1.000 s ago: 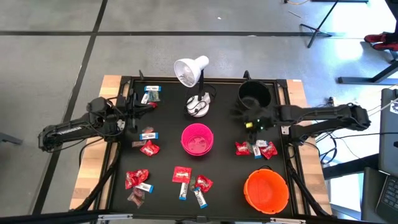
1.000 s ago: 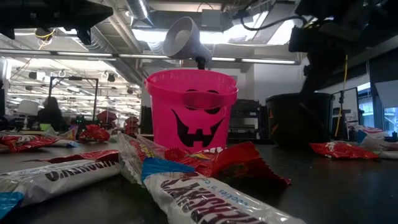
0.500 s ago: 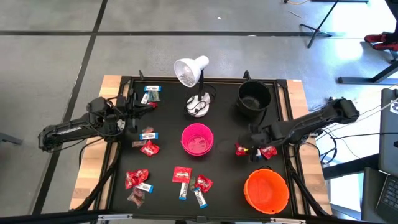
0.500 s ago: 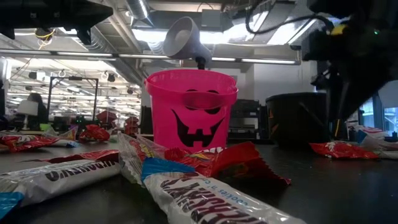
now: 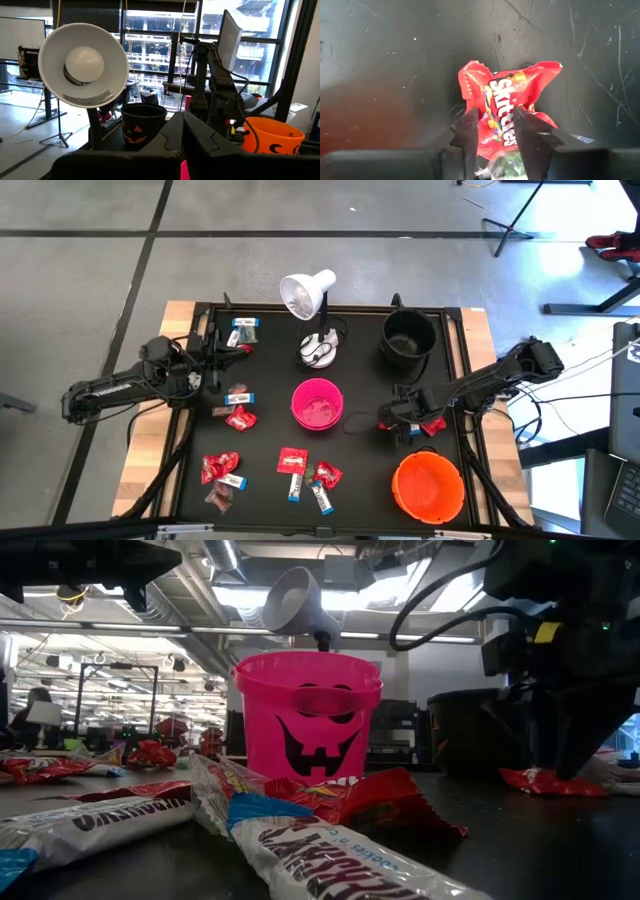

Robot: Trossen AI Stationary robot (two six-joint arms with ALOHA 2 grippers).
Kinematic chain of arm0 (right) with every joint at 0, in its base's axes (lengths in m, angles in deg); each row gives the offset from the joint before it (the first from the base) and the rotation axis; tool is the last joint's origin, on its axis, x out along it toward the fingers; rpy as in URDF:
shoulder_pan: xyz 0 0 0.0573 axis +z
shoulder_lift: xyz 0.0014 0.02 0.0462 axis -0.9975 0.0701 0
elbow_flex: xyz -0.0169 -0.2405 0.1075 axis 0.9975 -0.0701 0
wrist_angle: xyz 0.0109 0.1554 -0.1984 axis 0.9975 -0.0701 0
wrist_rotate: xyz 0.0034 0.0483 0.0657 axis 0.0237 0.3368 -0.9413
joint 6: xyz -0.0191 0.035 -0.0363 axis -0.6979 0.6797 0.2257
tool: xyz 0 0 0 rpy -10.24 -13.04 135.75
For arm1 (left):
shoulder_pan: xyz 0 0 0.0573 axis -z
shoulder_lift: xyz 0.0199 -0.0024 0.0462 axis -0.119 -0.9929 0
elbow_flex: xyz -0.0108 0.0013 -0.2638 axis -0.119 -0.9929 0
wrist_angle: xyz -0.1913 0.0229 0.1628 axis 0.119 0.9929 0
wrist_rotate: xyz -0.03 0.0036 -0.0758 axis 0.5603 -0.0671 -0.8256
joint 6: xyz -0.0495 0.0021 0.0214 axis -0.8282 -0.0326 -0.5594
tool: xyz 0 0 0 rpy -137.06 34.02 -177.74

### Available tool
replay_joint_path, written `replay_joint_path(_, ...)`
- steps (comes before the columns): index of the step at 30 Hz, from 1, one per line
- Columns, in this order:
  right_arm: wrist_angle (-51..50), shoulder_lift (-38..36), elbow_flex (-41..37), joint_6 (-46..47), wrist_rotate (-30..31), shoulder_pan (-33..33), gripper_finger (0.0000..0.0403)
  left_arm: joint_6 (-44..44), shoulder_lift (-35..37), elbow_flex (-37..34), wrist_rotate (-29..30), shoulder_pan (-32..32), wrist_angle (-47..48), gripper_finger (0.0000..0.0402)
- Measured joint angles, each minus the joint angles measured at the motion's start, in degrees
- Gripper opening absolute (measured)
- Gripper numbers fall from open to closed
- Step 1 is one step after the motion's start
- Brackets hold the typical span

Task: Sort candy
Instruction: Put the red candy into the orange bucket

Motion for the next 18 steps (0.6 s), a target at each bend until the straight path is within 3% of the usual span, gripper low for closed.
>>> replay_joint_path(7, 0.2, 0.0, 0.0, 0.0, 0.6, 0.0, 0.0011, 0.0, 0.0, 0.0, 0.0, 0.0, 0.0, 0.0001)
replay_joint_path(13, 0.3, -0.3, 0.6, 1.0, 0.8, 0.0, 0.0007, 0.0, 0.0, 0.0, 0.0, 0.0, 0.0, 0.0001)
replay_joint_path(18, -6.3, -3.4, 7.3, 0.3, 2.6, 0.0, 0.0004, 0.0, 0.0, 0.0, 0.0, 0.0, 0.0, 0.0001)
